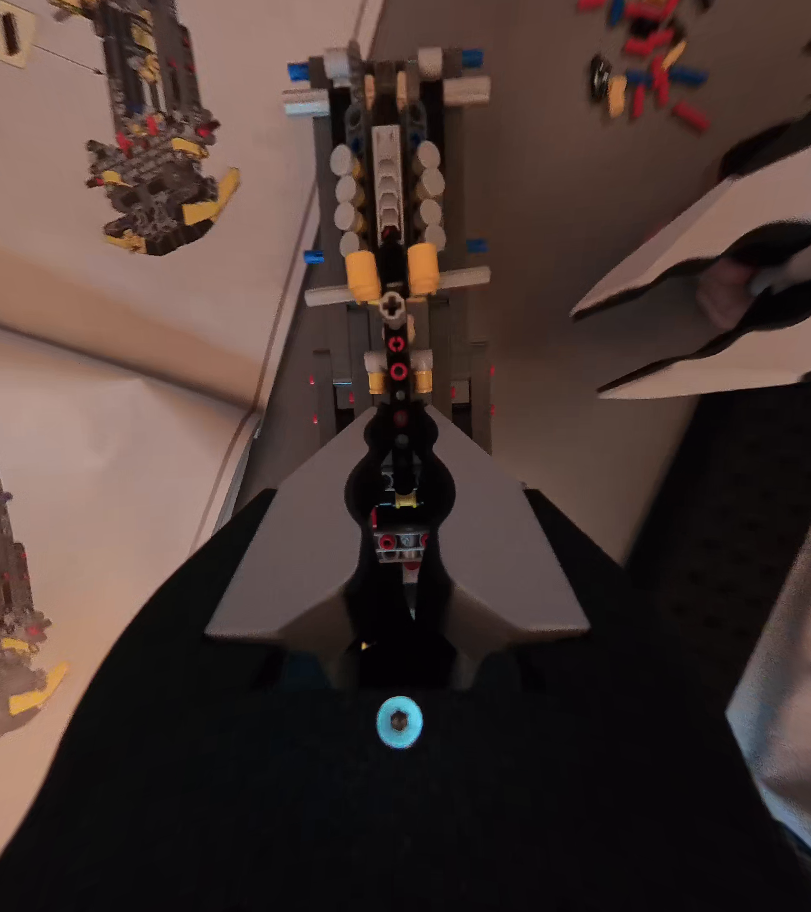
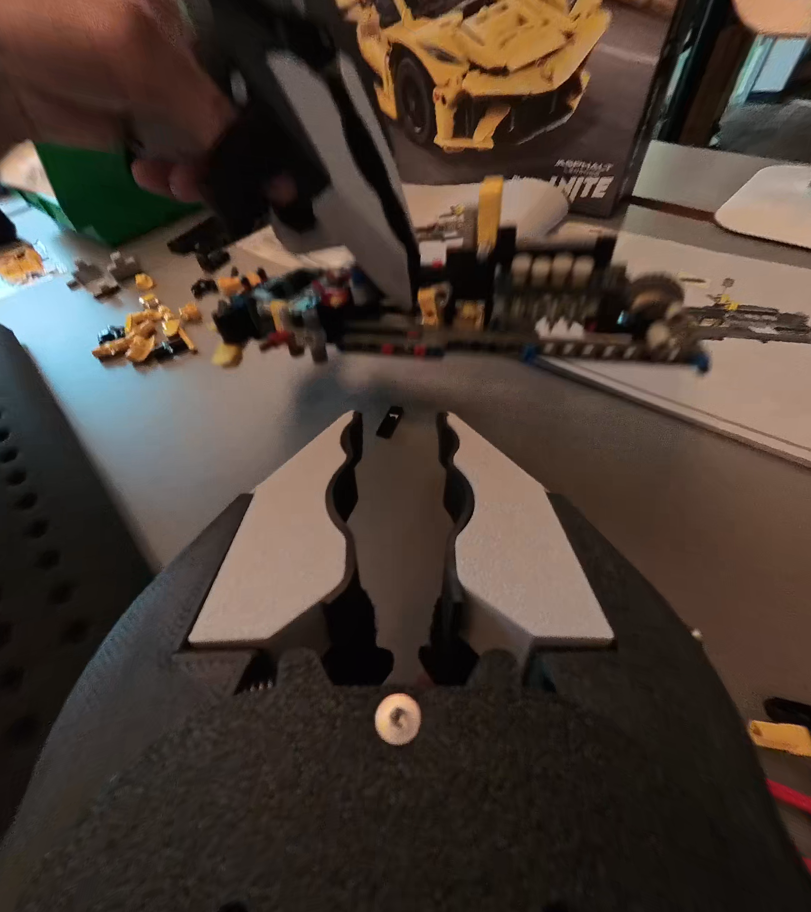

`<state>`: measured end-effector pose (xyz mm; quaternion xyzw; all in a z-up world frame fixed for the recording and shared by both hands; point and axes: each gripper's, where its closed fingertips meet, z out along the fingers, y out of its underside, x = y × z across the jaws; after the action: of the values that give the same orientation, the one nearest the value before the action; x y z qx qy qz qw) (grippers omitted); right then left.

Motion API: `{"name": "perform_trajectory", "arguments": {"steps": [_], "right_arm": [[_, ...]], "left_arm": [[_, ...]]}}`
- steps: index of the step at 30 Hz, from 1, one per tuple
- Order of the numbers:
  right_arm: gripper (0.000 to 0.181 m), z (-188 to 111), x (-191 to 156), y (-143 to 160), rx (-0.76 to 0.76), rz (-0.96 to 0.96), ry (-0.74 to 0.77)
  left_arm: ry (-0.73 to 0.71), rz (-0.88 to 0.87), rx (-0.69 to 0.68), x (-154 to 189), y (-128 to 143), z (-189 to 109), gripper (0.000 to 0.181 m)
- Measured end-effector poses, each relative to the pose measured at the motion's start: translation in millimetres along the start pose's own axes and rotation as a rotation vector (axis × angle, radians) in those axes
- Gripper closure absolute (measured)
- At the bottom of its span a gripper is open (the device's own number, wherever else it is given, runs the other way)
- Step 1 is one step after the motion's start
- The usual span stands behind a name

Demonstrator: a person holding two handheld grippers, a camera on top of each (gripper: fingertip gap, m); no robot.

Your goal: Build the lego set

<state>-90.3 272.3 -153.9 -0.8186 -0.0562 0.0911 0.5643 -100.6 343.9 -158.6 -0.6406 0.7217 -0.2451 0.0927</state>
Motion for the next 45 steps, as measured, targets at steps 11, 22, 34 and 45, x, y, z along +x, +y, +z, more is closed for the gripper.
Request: {"name": "perform_trajectory", "arguments": {"steps": [11,22,34,45], "right_arm": [[0.147,56.9,-10.8,38.1,-0.376,-0.099,-0.058],[0.174,42.1,-5.8,44.4,-0.454,-0.332,-0.017],[0.174,-47.3,-36.0,-16.5,-0.241,-0.517,-0.385],[0.174,7.0,-40.4,-9.2,-0.466,-0.675,-0.591]], "left_arm": [[-0.149,-0.066,0.057,-22.2,22.2,-37.3,0.176],[-0.103,0.054,0.025,1.9,46.0,-17.4,0.176],[0.056,0.496,-0.08,56.0,51.3,24.8,0.176],[0.115,0.451,0.187,66.8,40.4,13.2,0.165]]}}
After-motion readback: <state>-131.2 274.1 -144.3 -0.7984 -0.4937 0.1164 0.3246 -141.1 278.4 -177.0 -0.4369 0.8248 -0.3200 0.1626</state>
